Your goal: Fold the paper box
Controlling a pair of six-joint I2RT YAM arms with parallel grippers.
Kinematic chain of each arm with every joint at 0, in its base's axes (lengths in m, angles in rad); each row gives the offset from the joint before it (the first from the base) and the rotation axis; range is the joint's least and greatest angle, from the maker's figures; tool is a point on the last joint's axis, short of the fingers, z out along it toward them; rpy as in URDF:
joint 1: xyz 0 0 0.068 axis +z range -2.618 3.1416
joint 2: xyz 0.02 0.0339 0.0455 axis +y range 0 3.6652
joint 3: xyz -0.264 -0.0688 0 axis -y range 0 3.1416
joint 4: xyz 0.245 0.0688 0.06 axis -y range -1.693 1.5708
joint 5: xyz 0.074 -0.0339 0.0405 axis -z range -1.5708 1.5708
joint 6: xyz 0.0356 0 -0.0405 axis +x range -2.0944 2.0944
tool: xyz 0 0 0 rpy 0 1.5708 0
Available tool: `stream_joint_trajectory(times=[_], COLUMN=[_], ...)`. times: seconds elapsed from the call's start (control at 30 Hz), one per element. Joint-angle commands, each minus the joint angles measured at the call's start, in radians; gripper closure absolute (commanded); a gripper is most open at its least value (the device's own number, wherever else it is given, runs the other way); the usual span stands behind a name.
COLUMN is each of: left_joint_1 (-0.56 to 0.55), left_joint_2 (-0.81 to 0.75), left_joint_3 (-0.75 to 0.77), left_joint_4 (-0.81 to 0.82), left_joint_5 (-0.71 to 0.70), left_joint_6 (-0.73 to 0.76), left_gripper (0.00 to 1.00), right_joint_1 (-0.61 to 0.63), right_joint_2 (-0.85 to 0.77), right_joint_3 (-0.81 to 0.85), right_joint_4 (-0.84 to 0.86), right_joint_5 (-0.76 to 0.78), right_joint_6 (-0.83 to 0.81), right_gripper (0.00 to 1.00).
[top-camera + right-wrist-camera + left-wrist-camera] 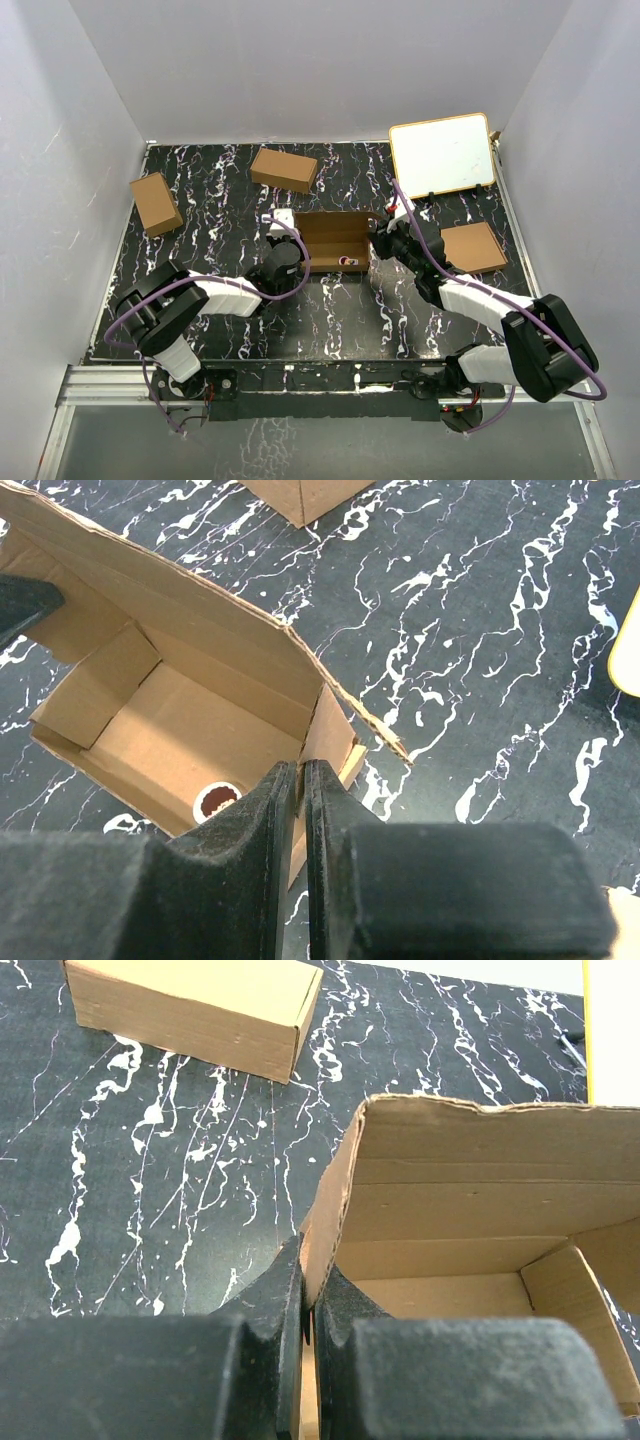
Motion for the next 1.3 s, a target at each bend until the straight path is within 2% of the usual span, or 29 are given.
stream_joint_trajectory(times=[0.0,0.3,0.77,1.27], left_joint_1=[-0.016,-0.026,-0.040,-0.057], left_joint_2=[-0.037,-0.032,-0.053,-0.075], left_joint_3=[-0.018,-0.023,-0.052,-0.076], left_joint_4=[-0.065,-0.088,-0.101,-0.116], left_joint_5=[0.010,0.008,-0.008,-0.025], left_joint_6=[-0.032,-0.076,-0.096,-0.051], left_gripper=[0.99,0.98,0.98,0.98], right_joint_1=[0.008,0.008,0.009,0.003], right_joint_2=[-0.025,-0.034,-0.051,-0.099], right_joint_3=[-0.006,-0.001,-0.012,0.023], right_joint_4=[0.011,-0.024,-0.064,-0.189], right_joint_5=[-0.027,-0.050,-0.088,-0.070], right_joint_6=[0.009,0.059,0.053,-0.052], right_gripper=[0.85,0.85,0.84,0.75])
